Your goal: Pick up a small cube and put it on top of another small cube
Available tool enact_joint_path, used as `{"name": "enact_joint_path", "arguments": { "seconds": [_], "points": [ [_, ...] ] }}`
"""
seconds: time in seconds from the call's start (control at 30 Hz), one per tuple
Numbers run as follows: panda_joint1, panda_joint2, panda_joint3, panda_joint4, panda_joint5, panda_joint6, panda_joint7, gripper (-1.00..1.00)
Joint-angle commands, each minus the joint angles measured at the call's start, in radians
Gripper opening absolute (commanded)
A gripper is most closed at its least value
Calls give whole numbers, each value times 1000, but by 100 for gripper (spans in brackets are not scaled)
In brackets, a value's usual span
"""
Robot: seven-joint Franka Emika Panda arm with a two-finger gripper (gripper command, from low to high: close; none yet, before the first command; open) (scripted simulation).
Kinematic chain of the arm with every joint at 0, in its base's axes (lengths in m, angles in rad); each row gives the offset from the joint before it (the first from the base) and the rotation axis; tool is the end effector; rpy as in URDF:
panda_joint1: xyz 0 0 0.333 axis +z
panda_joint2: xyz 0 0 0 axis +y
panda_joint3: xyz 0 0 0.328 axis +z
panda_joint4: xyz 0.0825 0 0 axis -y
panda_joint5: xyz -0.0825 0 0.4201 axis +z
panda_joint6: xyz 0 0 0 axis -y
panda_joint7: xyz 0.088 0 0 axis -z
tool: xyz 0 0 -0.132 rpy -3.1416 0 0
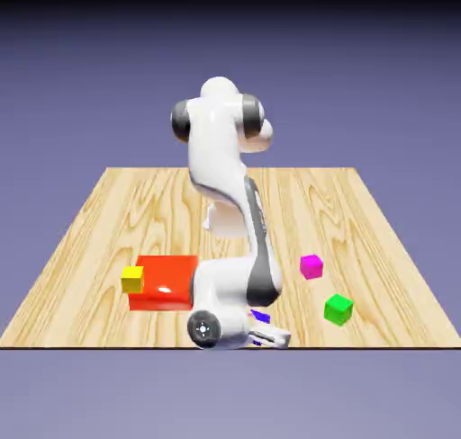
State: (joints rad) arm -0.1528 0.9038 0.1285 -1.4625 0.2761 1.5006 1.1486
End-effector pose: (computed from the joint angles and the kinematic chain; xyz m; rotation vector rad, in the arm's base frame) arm 0.6259 0.0170 0.0874 2.1602 -1.6143 -1.3473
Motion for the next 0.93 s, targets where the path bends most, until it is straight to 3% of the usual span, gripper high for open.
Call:
{"name": "enact_joint_path", "arguments": {
  "seconds": [0.0,0.6,0.8,0.83,0.9],
  "points": [
    [-4,1,-1,36,-5,-36,6,-100],
    [-180,-15,633,-183,-204,151,436,-100],
    [-170,11,630,-315,-217,307,429,-100],
    [-170,11,630,-315,-217,307,429,100],
    [-174,4,634,-279,-214,264,434,100]
  ]
}}
